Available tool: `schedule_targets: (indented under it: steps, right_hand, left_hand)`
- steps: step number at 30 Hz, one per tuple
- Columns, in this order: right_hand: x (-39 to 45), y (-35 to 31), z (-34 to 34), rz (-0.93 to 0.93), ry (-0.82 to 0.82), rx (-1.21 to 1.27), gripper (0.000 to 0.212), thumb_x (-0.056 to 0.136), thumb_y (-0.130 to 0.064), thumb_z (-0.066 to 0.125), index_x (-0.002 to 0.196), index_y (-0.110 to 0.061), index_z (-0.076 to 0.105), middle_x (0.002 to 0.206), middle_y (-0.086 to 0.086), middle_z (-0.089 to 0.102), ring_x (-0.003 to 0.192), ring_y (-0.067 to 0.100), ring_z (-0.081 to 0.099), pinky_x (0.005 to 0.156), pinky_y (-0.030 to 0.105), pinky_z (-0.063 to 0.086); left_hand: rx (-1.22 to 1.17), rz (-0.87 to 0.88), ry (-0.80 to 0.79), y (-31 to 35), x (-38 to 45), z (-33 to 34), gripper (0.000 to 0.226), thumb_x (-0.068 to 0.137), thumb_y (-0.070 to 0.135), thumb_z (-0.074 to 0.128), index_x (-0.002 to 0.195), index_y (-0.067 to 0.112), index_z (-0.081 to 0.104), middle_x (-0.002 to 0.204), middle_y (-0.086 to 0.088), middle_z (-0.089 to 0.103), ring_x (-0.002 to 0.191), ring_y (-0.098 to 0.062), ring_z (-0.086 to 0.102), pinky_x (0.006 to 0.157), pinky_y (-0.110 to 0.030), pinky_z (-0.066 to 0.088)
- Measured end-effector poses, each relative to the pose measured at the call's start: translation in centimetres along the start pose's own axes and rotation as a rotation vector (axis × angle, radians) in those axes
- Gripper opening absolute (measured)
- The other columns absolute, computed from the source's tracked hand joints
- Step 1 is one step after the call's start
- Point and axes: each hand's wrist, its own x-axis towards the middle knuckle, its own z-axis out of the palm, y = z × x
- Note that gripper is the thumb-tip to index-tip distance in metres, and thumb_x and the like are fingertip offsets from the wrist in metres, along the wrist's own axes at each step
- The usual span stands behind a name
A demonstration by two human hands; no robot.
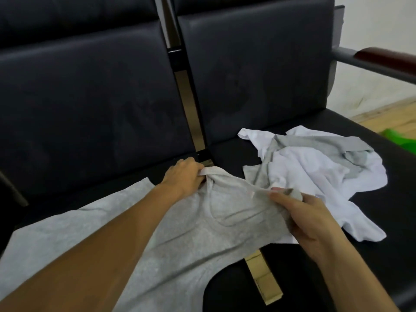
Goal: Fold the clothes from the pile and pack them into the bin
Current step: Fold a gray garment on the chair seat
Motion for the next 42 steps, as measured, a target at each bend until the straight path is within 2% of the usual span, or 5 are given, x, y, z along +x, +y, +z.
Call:
schedule_targets:
  steps: [10,18,26,37,42]
  right_hand:
    - [-0.9,-2.0,-3.3,-0.318,0.189,-0.543,0.029,0.090,-0.030,0.069,0.068,-0.013,0.074,0.066,0.014,0.067,0.056,0.014,0.054,0.055,0.027,0.043]
    - [-2.4,-2.2,-3.7,-0.177,0.054,-0.745,0.013,0.085,-0.029,0.075,0.081,-0.016,0.074,0.078,0.006,0.068,0.067,0.013,0.059,0.053,0.022,0.045]
    - [-1.7,-2.0,-5.6,-0.134,0.032,-0.881,0.040,0.084,-0.040,0.074,0.080,-0.001,0.072,0.071,0.011,0.067,0.059,0.017,0.058,0.050,0.020,0.043]
    - [-9.2,-4.2,6.4,-0.345,-0.908,-0.331,0.011,0.091,-0.020,0.069,0.100,-0.014,0.071,0.087,0.003,0.070,0.078,0.013,0.067,0.070,0.025,0.053]
    - [-9.6,-1.3,8.3,-0.097,-1.196,-0.707,0.029,0.096,-0.028,0.064,0.118,-0.009,0.067,0.107,0.011,0.072,0.097,0.022,0.070,0.088,0.034,0.056]
  left_hand:
    - [-1.420,-0.573,-0.271,8.2,3.5,-3.2,0.018,0.097,-0.002,0.051,0.105,0.007,0.064,0.097,-0.009,0.050,0.091,-0.023,0.059,0.079,-0.033,0.056]
    - [-0.282,-0.244,-0.311,8.6,2.3,1.2,0.060,0.088,0.045,0.068,0.135,0.018,0.043,0.134,-0.006,0.037,0.119,-0.026,0.049,0.099,-0.039,0.049]
    - [-0.484,-0.189,-0.015,9.4,3.6,1.3,0.021,0.096,0.015,0.047,0.100,0.017,0.067,0.108,-0.009,0.065,0.096,-0.027,0.064,0.073,-0.030,0.050]
    - [-1.457,-0.246,0.230,-5.2,-7.9,-8.6,0.023,0.098,0.018,0.056,0.119,0.016,0.067,0.101,-0.007,0.073,0.091,-0.020,0.072,0.077,-0.036,0.058]
    - [-1.000,-0.500,0.130,-18.0,-19.2,-7.8,0.048,0.094,-0.011,0.048,0.123,0.023,0.062,0.126,-0.007,0.062,0.100,-0.023,0.069,0.091,-0.046,0.052]
